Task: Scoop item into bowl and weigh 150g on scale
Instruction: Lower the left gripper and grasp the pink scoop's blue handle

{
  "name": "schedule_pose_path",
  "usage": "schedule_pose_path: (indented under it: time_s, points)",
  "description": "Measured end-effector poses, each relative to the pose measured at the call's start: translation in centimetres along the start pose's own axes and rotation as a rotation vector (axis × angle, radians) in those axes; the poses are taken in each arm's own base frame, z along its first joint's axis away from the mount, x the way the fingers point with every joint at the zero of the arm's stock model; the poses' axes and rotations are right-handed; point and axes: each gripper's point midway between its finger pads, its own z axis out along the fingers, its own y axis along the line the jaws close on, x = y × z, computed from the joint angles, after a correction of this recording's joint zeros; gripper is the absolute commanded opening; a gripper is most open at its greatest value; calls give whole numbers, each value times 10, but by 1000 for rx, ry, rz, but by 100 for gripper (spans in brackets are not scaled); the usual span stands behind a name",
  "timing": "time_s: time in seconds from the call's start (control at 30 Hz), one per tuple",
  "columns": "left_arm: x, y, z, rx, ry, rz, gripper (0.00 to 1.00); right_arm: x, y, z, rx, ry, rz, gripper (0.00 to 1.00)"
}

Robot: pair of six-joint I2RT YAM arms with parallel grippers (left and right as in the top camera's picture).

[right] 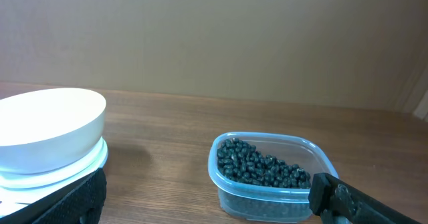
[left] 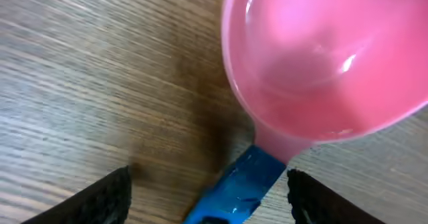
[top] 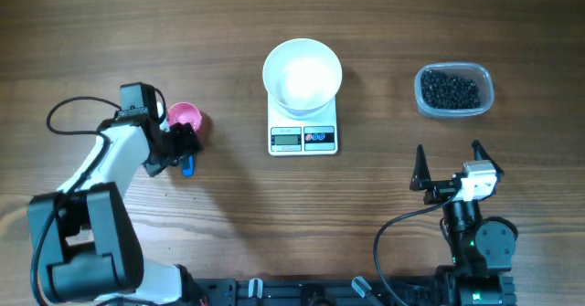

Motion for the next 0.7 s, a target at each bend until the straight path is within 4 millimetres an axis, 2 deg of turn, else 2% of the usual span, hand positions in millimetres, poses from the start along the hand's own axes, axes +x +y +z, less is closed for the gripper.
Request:
schedule_pose_path:
  time_s: [0.17, 0.33, 0.4, 0.57, 0.63, 0.7]
  points:
    - [-2, -4, 2, 25, -8, 24, 53, 0, 0, 0, 0, 0, 0, 100]
    - [-11, -7, 1, 36, -41, 32, 44, 0, 0, 0, 0, 0, 0, 99]
    - [-11, -7, 1, 36, -42, 32, 37, 0, 0, 0, 0, 0, 0, 100]
    - [-11, -8, 1, 37, -41, 33, 37, 0, 0, 0, 0, 0, 0, 100]
    - [-10, -10, 1, 53, -36, 33, 31, 0, 0, 0, 0, 0, 0, 100]
    - [-9, -13, 1, 67, -32, 33, 32, 0, 0, 0, 0, 0, 0, 100]
